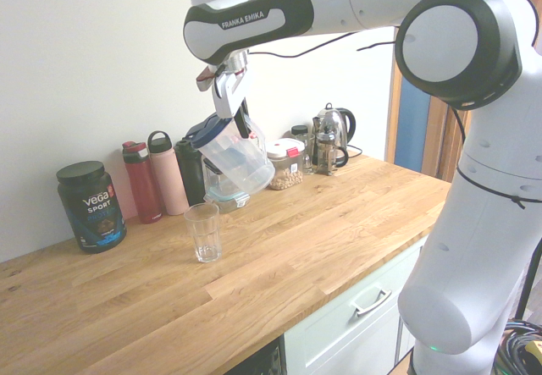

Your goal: Pour me some water

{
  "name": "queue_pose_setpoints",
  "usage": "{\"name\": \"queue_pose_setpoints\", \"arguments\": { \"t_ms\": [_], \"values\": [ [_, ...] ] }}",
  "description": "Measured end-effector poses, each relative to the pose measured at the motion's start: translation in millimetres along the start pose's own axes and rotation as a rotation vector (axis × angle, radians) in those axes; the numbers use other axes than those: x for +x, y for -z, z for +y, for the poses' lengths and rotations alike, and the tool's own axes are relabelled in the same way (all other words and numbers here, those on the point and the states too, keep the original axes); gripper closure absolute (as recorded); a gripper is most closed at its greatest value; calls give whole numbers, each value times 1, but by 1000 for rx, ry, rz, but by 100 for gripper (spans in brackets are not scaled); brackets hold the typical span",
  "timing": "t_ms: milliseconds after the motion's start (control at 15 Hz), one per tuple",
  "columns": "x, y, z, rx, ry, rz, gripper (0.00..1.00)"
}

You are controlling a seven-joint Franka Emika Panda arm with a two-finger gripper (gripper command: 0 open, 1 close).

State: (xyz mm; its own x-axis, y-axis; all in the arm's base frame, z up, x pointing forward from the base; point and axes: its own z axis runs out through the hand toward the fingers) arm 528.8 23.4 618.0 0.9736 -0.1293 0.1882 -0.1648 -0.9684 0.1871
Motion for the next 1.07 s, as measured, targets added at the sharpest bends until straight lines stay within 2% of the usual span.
{"name": "queue_pose_setpoints", "arguments": {
  "t_ms": [333, 600, 933, 1067],
  "values": [
    [30, -47, 42, 118, -270, 67, 100],
    [3, -93, 56, 174, -449, 118, 100],
    [-36, -110, 83, 246, -683, 272, 100],
    [-45, -115, 90, 260, -731, 306, 100]
  ]
}}
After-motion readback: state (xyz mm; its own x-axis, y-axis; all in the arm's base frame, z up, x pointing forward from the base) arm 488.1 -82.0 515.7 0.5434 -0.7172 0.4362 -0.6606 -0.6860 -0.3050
